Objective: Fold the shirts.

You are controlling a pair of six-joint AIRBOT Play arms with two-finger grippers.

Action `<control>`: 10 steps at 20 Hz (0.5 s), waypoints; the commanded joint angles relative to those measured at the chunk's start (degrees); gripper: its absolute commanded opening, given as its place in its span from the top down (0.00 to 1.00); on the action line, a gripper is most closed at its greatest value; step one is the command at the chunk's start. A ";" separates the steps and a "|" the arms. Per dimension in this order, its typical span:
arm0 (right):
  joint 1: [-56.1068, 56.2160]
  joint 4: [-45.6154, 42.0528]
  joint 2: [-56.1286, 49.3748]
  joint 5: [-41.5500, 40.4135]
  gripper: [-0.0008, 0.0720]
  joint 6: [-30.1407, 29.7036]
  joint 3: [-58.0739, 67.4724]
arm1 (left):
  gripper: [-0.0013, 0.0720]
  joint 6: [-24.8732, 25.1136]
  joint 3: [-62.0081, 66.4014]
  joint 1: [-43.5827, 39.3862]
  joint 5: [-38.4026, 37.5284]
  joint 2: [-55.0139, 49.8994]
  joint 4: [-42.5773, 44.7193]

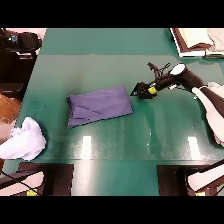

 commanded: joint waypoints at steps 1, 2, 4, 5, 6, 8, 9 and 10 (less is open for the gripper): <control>2.75 3.21 -5.09 -0.20 0.11 0.22 1.75 | 0.94 0.44 0.00 0.07 1.31 0.02 -0.44; 4.24 4.70 -6.78 -0.22 0.15 0.22 3.45 | 0.94 0.44 0.00 0.07 1.46 0.02 -0.44; 6.97 7.50 -9.90 -0.28 0.22 0.22 7.08 | 0.95 0.44 0.00 0.07 1.44 0.02 -0.94; 8.24 7.93 -11.26 -0.66 0.31 0.24 9.01 | 0.94 0.44 0.00 0.07 1.42 0.02 -1.53; 9.55 7.76 -12.52 -0.83 0.48 0.22 11.23 | 0.95 0.44 0.00 0.00 1.33 0.02 -2.29; 11.39 7.32 -14.03 -1.46 0.88 0.22 14.84 | 0.95 1.11 0.00 -1.75 1.53 0.02 -2.80; 11.87 6.56 -14.03 -2.12 0.96 0.26 16.39 | 0.95 1.55 0.00 -3.26 1.70 0.02 -2.75; 11.82 5.20 -13.55 -2.29 0.97 0.48 17.90 | 0.95 1.53 0.00 -5.14 1.90 0.02 -2.78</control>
